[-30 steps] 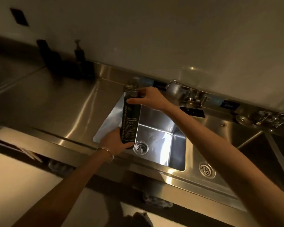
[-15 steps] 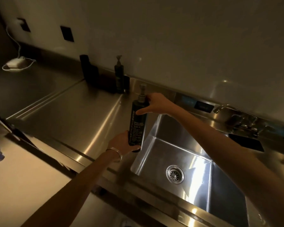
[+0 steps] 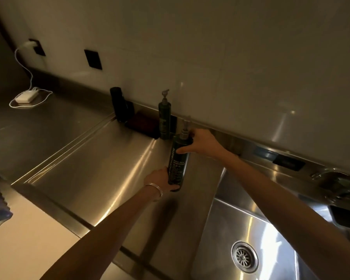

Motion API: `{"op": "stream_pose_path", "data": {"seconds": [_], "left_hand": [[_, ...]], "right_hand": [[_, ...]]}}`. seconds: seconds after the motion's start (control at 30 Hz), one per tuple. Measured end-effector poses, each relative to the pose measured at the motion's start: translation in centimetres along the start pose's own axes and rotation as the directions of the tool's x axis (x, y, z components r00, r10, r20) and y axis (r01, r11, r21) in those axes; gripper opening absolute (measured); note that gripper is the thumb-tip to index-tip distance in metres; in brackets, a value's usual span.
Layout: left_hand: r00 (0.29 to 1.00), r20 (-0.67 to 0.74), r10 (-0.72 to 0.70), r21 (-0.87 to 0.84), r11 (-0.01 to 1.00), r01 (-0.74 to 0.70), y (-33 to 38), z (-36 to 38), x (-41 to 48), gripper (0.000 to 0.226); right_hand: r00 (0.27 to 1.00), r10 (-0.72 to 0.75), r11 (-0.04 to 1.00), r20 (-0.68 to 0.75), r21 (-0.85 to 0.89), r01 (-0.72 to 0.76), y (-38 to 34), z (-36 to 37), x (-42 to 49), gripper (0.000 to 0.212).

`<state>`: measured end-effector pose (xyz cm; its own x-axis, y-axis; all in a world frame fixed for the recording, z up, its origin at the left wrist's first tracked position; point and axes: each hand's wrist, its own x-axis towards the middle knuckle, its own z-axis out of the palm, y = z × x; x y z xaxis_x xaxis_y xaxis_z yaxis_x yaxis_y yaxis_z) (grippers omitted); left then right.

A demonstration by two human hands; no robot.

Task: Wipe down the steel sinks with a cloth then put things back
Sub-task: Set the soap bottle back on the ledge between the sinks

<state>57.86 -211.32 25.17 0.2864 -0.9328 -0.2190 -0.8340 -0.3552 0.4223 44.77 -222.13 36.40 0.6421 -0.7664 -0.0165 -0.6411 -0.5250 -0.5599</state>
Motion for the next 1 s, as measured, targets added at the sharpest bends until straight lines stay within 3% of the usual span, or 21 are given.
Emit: {"op": "stream_pose_path", "data": {"seconds": [0.33,0.6,0.8,1.0], "left_hand": [[0.991,0.101,0.085,0.045,0.995,-0.090,-3.8,-3.2,10.8,0.043],[0.954,0.178,0.242,0.039,0.967,-0.253,-6.6,-4.6,19.4,0.043],[0.949,0.166,0.269,-0.046,0.963,-0.265,-6.1,-4.2,23.9,0.037],[0.941,0.176,0.289,-0.006,0.956,-0.293,-6.4,-3.7,26.4,0.044]], "right_hand": [[0.970,0.198,0.980,-0.138,0.059,-0.192,-0.4,2.3,9.4,0.048],[0.921,0.331,0.941,-0.206,0.005,-0.338,0.8,2.4,17.8,0.062],[0.905,0.369,0.926,-0.213,-0.002,-0.378,2.7,2.3,22.5,0.069],[0.902,0.387,0.918,-0.193,-0.014,-0.397,4.5,3.5,24.4,0.073]]}}
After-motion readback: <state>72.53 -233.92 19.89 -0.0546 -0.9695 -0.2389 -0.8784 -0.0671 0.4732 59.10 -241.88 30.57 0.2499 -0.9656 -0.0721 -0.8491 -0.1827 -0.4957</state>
